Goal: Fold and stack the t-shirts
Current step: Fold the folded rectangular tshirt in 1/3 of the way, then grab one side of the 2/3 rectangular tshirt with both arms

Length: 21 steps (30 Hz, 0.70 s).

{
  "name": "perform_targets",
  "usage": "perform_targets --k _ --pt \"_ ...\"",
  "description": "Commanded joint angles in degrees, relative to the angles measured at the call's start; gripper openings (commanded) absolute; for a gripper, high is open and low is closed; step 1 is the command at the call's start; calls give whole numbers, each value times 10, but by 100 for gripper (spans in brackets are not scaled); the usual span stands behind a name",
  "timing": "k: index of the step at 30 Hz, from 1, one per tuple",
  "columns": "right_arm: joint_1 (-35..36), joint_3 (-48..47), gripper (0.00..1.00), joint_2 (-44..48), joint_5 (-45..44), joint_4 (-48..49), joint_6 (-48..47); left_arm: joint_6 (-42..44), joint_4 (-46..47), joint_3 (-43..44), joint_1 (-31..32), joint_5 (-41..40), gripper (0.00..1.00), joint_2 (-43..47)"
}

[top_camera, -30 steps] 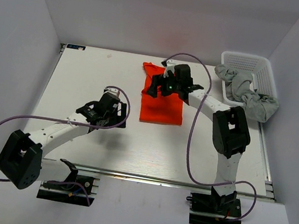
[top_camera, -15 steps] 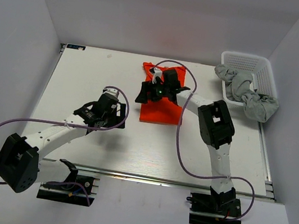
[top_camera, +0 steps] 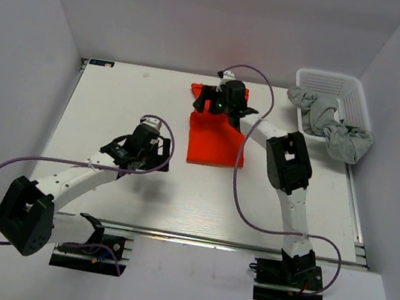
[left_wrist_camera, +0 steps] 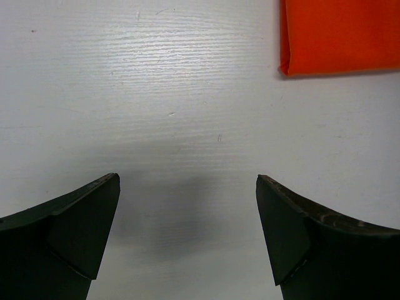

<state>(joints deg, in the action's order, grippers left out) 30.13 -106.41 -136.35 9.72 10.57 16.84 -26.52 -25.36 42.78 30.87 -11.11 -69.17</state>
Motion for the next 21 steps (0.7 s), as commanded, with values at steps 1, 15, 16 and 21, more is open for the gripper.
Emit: perform_targets --k 1,15,16,21 --pt "-10 94 90 87 -39 13 6 15 22 28 4 0 100 -17" --pt "-58 481 90 434 -169 -177 48 79 167 106 9 105 95 -213" --pt "-59 487 90 442 -162 -199 49 85 168 121 9 117 90 -225" --pt "-70 524 90 439 -103 -183 47 102 187 145 9 138 75 -296"
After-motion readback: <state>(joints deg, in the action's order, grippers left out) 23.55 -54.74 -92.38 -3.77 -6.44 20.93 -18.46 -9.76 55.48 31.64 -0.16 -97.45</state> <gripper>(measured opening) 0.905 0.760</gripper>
